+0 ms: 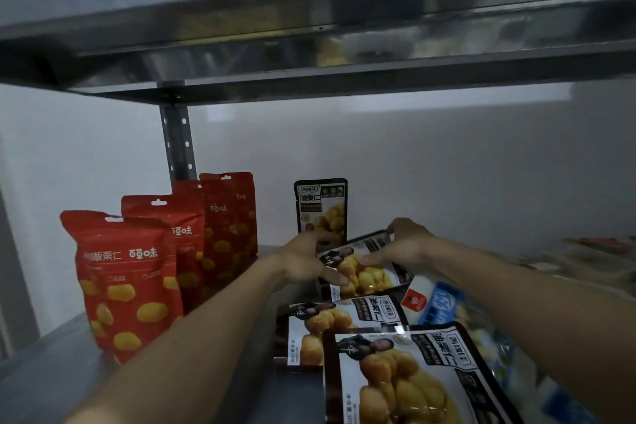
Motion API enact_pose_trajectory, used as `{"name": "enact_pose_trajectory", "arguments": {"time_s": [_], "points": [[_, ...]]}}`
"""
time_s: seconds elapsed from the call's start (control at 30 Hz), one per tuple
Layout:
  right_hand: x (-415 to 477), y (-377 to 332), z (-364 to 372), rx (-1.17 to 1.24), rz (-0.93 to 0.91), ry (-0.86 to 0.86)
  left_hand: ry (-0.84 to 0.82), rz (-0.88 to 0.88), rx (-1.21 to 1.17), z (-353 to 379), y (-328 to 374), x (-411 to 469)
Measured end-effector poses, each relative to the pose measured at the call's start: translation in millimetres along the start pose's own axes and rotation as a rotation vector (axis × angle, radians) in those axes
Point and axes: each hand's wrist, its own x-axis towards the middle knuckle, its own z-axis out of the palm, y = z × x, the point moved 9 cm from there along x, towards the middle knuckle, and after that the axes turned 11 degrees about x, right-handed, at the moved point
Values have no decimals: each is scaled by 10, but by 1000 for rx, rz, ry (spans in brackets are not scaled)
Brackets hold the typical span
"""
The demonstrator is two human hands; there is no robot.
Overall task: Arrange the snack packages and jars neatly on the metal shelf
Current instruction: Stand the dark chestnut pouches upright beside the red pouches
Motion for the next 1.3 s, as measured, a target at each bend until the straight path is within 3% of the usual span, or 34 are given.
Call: {"name": "enact_pose_trajectory", "arguments": {"time_s": [0.13,0.27,0.37,0.47,0.6,0.7,0.83,1.3], "points": [[-109,-313,-154,55,-211,147,93,35,-39,-116,51,-91],[-236,-722,-88,-38,-458,167,155,53,-185,-207,1,-171],[-321,-886,-57,-8,-527,188,246,20,-176,-265,-152,-226],[-308,-809,-33,100,-419,193,353,-29,-260,-288,-365,-280],[-233,-509,278,178,-203,15,399,-31,-303,-252,-467,-299],[-208,-443,482,141,-200,-59,325,33,-298,-186,-405,-256],[-113,-382,414,118,-204,4,226,48,-281,-120,-423,-201],[122,-314,347,16,-233,113,265,12,-264,-106,-504,112]]}}
